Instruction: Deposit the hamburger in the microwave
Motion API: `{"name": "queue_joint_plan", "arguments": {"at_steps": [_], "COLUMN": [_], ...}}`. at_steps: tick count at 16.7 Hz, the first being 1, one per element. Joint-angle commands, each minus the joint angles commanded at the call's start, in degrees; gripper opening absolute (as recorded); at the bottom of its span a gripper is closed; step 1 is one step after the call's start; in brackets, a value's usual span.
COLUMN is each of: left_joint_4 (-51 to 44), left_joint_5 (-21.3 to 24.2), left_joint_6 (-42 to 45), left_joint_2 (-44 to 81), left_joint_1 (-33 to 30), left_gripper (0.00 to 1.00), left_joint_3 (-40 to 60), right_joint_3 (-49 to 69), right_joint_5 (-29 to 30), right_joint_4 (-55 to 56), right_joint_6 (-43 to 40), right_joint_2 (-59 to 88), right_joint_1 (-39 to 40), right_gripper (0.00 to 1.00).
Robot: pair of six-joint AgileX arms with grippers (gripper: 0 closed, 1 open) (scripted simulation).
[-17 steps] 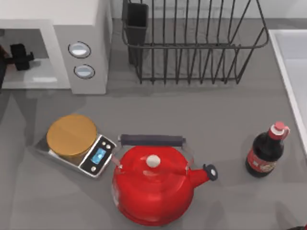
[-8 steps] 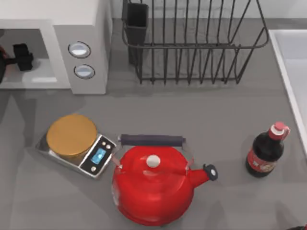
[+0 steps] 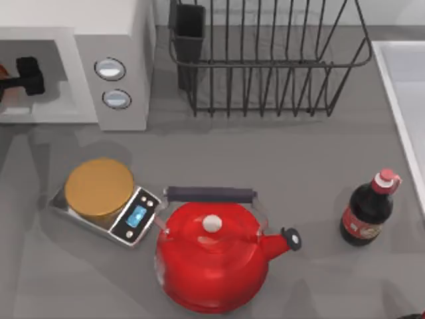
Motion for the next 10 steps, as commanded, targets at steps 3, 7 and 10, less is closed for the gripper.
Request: {"name": "queue_joint_plan", "arguments": {"at_steps": [3, 7, 10], "left_joint_4": [2.95, 6.62, 9.56], "left_joint_5": [1.59, 3.74, 4.61], "left_joint_6": [0.02, 0.19, 0.73], "left_joint_2": [-2.92, -6.76, -9.94], "left_joint_1": [0.59, 1.34, 2.39], "left_gripper": [1.0, 1.0, 1.0], "left_joint_3": [-7.51, -18.32, -25.66], "right_joint_3": [0.0, 0.0, 0.0], "right_joint_5": [0.0, 0.0, 0.0], "right_joint_4": [0.0, 0.0, 0.0], "right_joint_6": [0.0, 0.0, 0.0], "right_joint_2": [0.0, 0.0, 0.0], "right_joint_1": [0.0, 0.0, 0.0], "right_gripper": [1.0, 1.0, 1.0]}}
